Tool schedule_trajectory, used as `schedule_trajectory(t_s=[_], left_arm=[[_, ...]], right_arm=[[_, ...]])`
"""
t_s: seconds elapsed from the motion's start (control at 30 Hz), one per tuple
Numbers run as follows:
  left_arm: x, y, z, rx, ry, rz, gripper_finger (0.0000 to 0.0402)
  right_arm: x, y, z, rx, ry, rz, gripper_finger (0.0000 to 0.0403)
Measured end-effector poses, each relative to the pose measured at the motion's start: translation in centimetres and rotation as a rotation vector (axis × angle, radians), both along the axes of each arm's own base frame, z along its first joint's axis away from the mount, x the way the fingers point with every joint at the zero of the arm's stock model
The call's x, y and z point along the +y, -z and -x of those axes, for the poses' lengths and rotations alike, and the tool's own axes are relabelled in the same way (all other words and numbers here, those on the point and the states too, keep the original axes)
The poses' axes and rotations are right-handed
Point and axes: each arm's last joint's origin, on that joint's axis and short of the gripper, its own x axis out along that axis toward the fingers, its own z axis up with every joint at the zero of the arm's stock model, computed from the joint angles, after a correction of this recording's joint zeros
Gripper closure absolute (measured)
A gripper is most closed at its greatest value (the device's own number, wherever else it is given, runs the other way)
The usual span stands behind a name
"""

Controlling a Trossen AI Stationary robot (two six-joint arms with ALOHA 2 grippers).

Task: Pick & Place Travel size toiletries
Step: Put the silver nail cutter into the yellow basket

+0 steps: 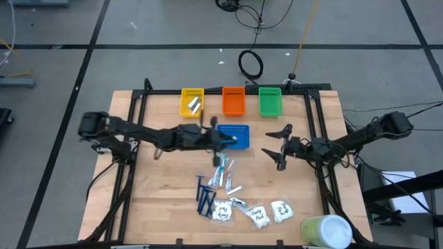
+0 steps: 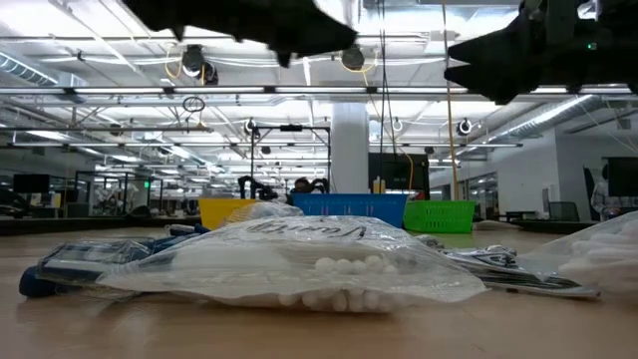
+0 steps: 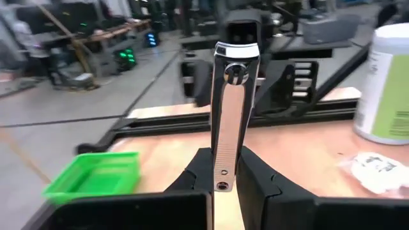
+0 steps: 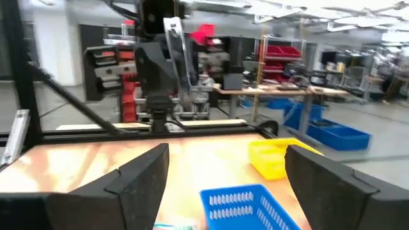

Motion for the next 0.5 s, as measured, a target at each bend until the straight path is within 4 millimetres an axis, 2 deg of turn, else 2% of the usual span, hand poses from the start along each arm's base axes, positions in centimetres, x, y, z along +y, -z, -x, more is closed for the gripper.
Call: schedule_trajectory(t_s=[0.17,0.3,0.5], left_arm=[[1.1,0.9,5.1,-0.004,-0.133,0.045,0.0380],[2.1,2.5,8.0,0.001,-0.332,0.084,0.0380],[4.3,4.1,9.9,0.015,-0.576,0.188,0.0378]], right_arm=[[-0.1,0.6,0.6,0.073,-0.009,-0.036,0.0122],[-0.2,1.0,1.0,0.130,-0.037,-0.085,0.0130],[-0.2,1.0,1.7,0.155,-0.086,-0.123,0.0143]])
